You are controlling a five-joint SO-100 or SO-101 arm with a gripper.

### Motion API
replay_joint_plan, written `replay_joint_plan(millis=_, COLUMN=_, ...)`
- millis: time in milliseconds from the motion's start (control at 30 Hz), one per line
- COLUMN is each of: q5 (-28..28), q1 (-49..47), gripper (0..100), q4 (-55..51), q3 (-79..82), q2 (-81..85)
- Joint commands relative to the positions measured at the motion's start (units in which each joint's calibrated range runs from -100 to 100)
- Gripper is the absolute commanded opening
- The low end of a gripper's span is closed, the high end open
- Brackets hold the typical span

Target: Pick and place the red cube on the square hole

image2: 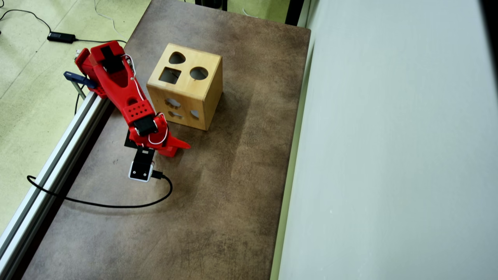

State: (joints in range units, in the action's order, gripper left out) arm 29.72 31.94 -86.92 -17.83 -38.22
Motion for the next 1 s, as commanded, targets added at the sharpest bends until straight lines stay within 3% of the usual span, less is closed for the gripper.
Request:
replay_joint_plan(millis=0, q5=-0.1, q1=-0.8, gripper=52, q4=0.3, q3=-2.0, q2=0.6)
replay_joint_plan(millis=167, q5=-0.1, q1=-0.8, gripper=46, q4=0.4, q3=-2.0, q2=0.6)
replay_joint_plan(millis=400, q5=0.0, q1=-0.8, gripper=46, q4=7.2, q3=-1.1, q2=0.6)
replay_joint_plan(millis=967, q5=0.0, q1=-0.9, gripper=46, q4=6.5, q3=-1.0, q2=-3.3)
